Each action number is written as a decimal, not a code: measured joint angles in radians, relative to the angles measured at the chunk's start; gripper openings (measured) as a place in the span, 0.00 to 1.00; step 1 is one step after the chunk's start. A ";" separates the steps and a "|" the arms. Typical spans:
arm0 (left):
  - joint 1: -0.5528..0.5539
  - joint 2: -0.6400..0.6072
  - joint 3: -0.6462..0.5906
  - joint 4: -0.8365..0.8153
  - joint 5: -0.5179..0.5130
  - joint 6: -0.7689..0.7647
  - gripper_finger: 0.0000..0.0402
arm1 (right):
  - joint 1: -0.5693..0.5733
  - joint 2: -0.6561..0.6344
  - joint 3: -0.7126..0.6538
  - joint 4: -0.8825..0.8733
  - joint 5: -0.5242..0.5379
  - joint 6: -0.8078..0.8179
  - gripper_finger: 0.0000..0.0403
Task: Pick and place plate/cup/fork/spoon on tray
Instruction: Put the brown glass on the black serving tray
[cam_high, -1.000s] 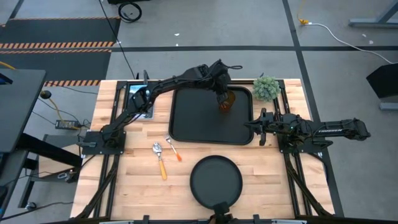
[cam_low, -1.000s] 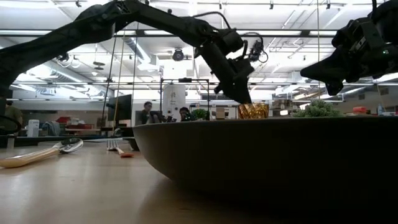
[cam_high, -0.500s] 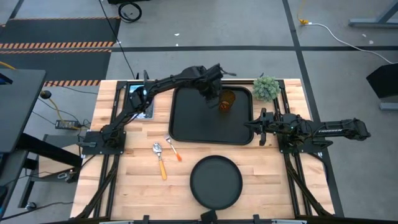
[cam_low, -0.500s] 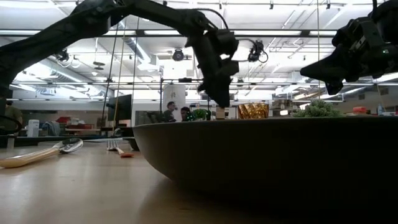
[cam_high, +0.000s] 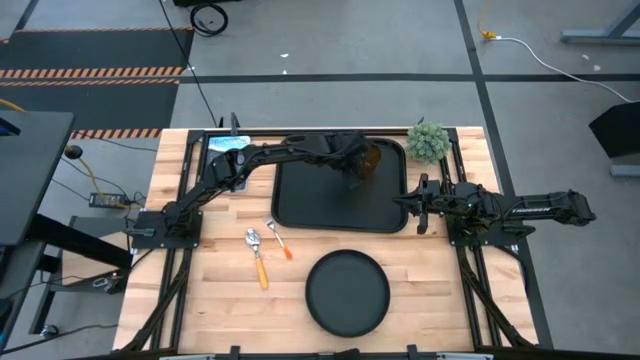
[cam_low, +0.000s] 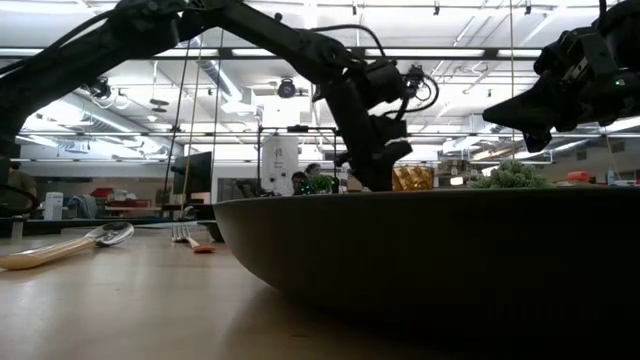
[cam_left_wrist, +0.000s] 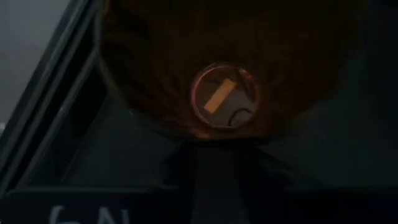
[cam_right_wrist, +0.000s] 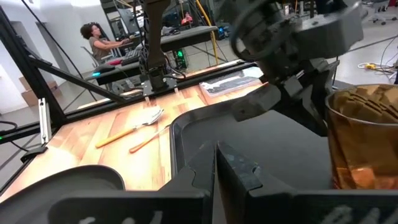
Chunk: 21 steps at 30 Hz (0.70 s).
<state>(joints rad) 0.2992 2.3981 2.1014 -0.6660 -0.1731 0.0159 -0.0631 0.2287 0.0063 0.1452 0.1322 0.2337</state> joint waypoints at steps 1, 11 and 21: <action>-0.004 0.001 0.000 0.012 -0.003 0.009 0.26 | 0.000 0.000 0.000 0.000 0.000 0.000 0.06; -0.021 0.010 -0.002 0.122 -0.014 0.077 0.10 | 0.000 0.000 0.000 0.000 0.000 0.000 0.06; -0.032 0.010 -0.002 0.131 0.135 0.015 0.01 | 0.000 0.000 0.000 0.000 0.000 0.000 0.06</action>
<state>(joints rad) 0.2669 2.4081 2.0998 -0.5354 -0.0386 0.0309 -0.0631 0.2287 0.0064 0.1448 0.1322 0.2337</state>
